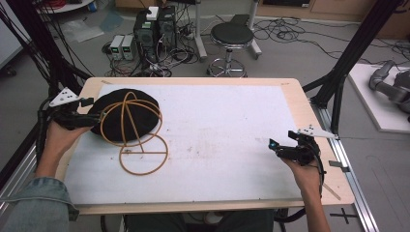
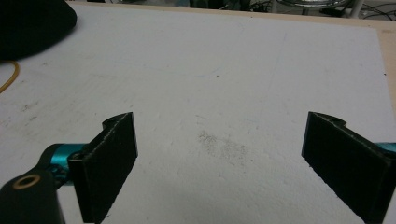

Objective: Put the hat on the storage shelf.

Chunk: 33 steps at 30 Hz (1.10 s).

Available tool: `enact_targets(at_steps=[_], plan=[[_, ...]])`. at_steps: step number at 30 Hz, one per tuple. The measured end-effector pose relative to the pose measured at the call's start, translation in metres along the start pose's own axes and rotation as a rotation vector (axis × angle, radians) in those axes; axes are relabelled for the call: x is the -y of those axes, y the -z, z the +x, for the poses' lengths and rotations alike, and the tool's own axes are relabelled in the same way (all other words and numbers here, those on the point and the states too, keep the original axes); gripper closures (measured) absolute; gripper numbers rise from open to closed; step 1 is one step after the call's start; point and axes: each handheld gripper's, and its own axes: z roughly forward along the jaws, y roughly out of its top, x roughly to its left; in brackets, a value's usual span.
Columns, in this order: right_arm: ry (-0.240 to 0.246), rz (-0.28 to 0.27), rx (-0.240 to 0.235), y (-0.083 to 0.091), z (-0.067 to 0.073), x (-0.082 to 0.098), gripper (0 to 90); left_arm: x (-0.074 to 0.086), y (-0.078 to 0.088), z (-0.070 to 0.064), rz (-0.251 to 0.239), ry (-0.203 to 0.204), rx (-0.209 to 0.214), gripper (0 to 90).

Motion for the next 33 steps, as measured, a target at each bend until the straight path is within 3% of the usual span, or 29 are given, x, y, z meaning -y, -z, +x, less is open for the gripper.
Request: enact_targets(at_steps=[8, 14, 22, 26, 33], plan=[[-0.005, -0.002, 0.009, 0.005, 0.000, 0.002, 10.2, -0.015, -0.025, -0.001, 0.031, -0.076, 0.046, 21.0], [-0.009, 0.000, 0.010, 0.009, -0.001, 0.004, 10.2, -0.015, -0.044, 0.005, -0.010, -0.090, 0.080, 21.0], [-0.019, 0.004, 0.003, 0.010, -0.001, 0.007, 10.2, -0.019, -0.065, -0.002, -0.004, -0.136, 0.118, 21.6], [-0.014, -0.005, 0.002, 0.012, -0.001, 0.006, 10.2, -0.009, -0.078, 0.002, 0.094, -0.124, 0.099, 21.1], [-0.020, 0.004, -0.002, 0.010, -0.001, 0.007, 10.2, -0.006, -0.083, 0.000, 0.140, -0.145, 0.086, 24.0]])
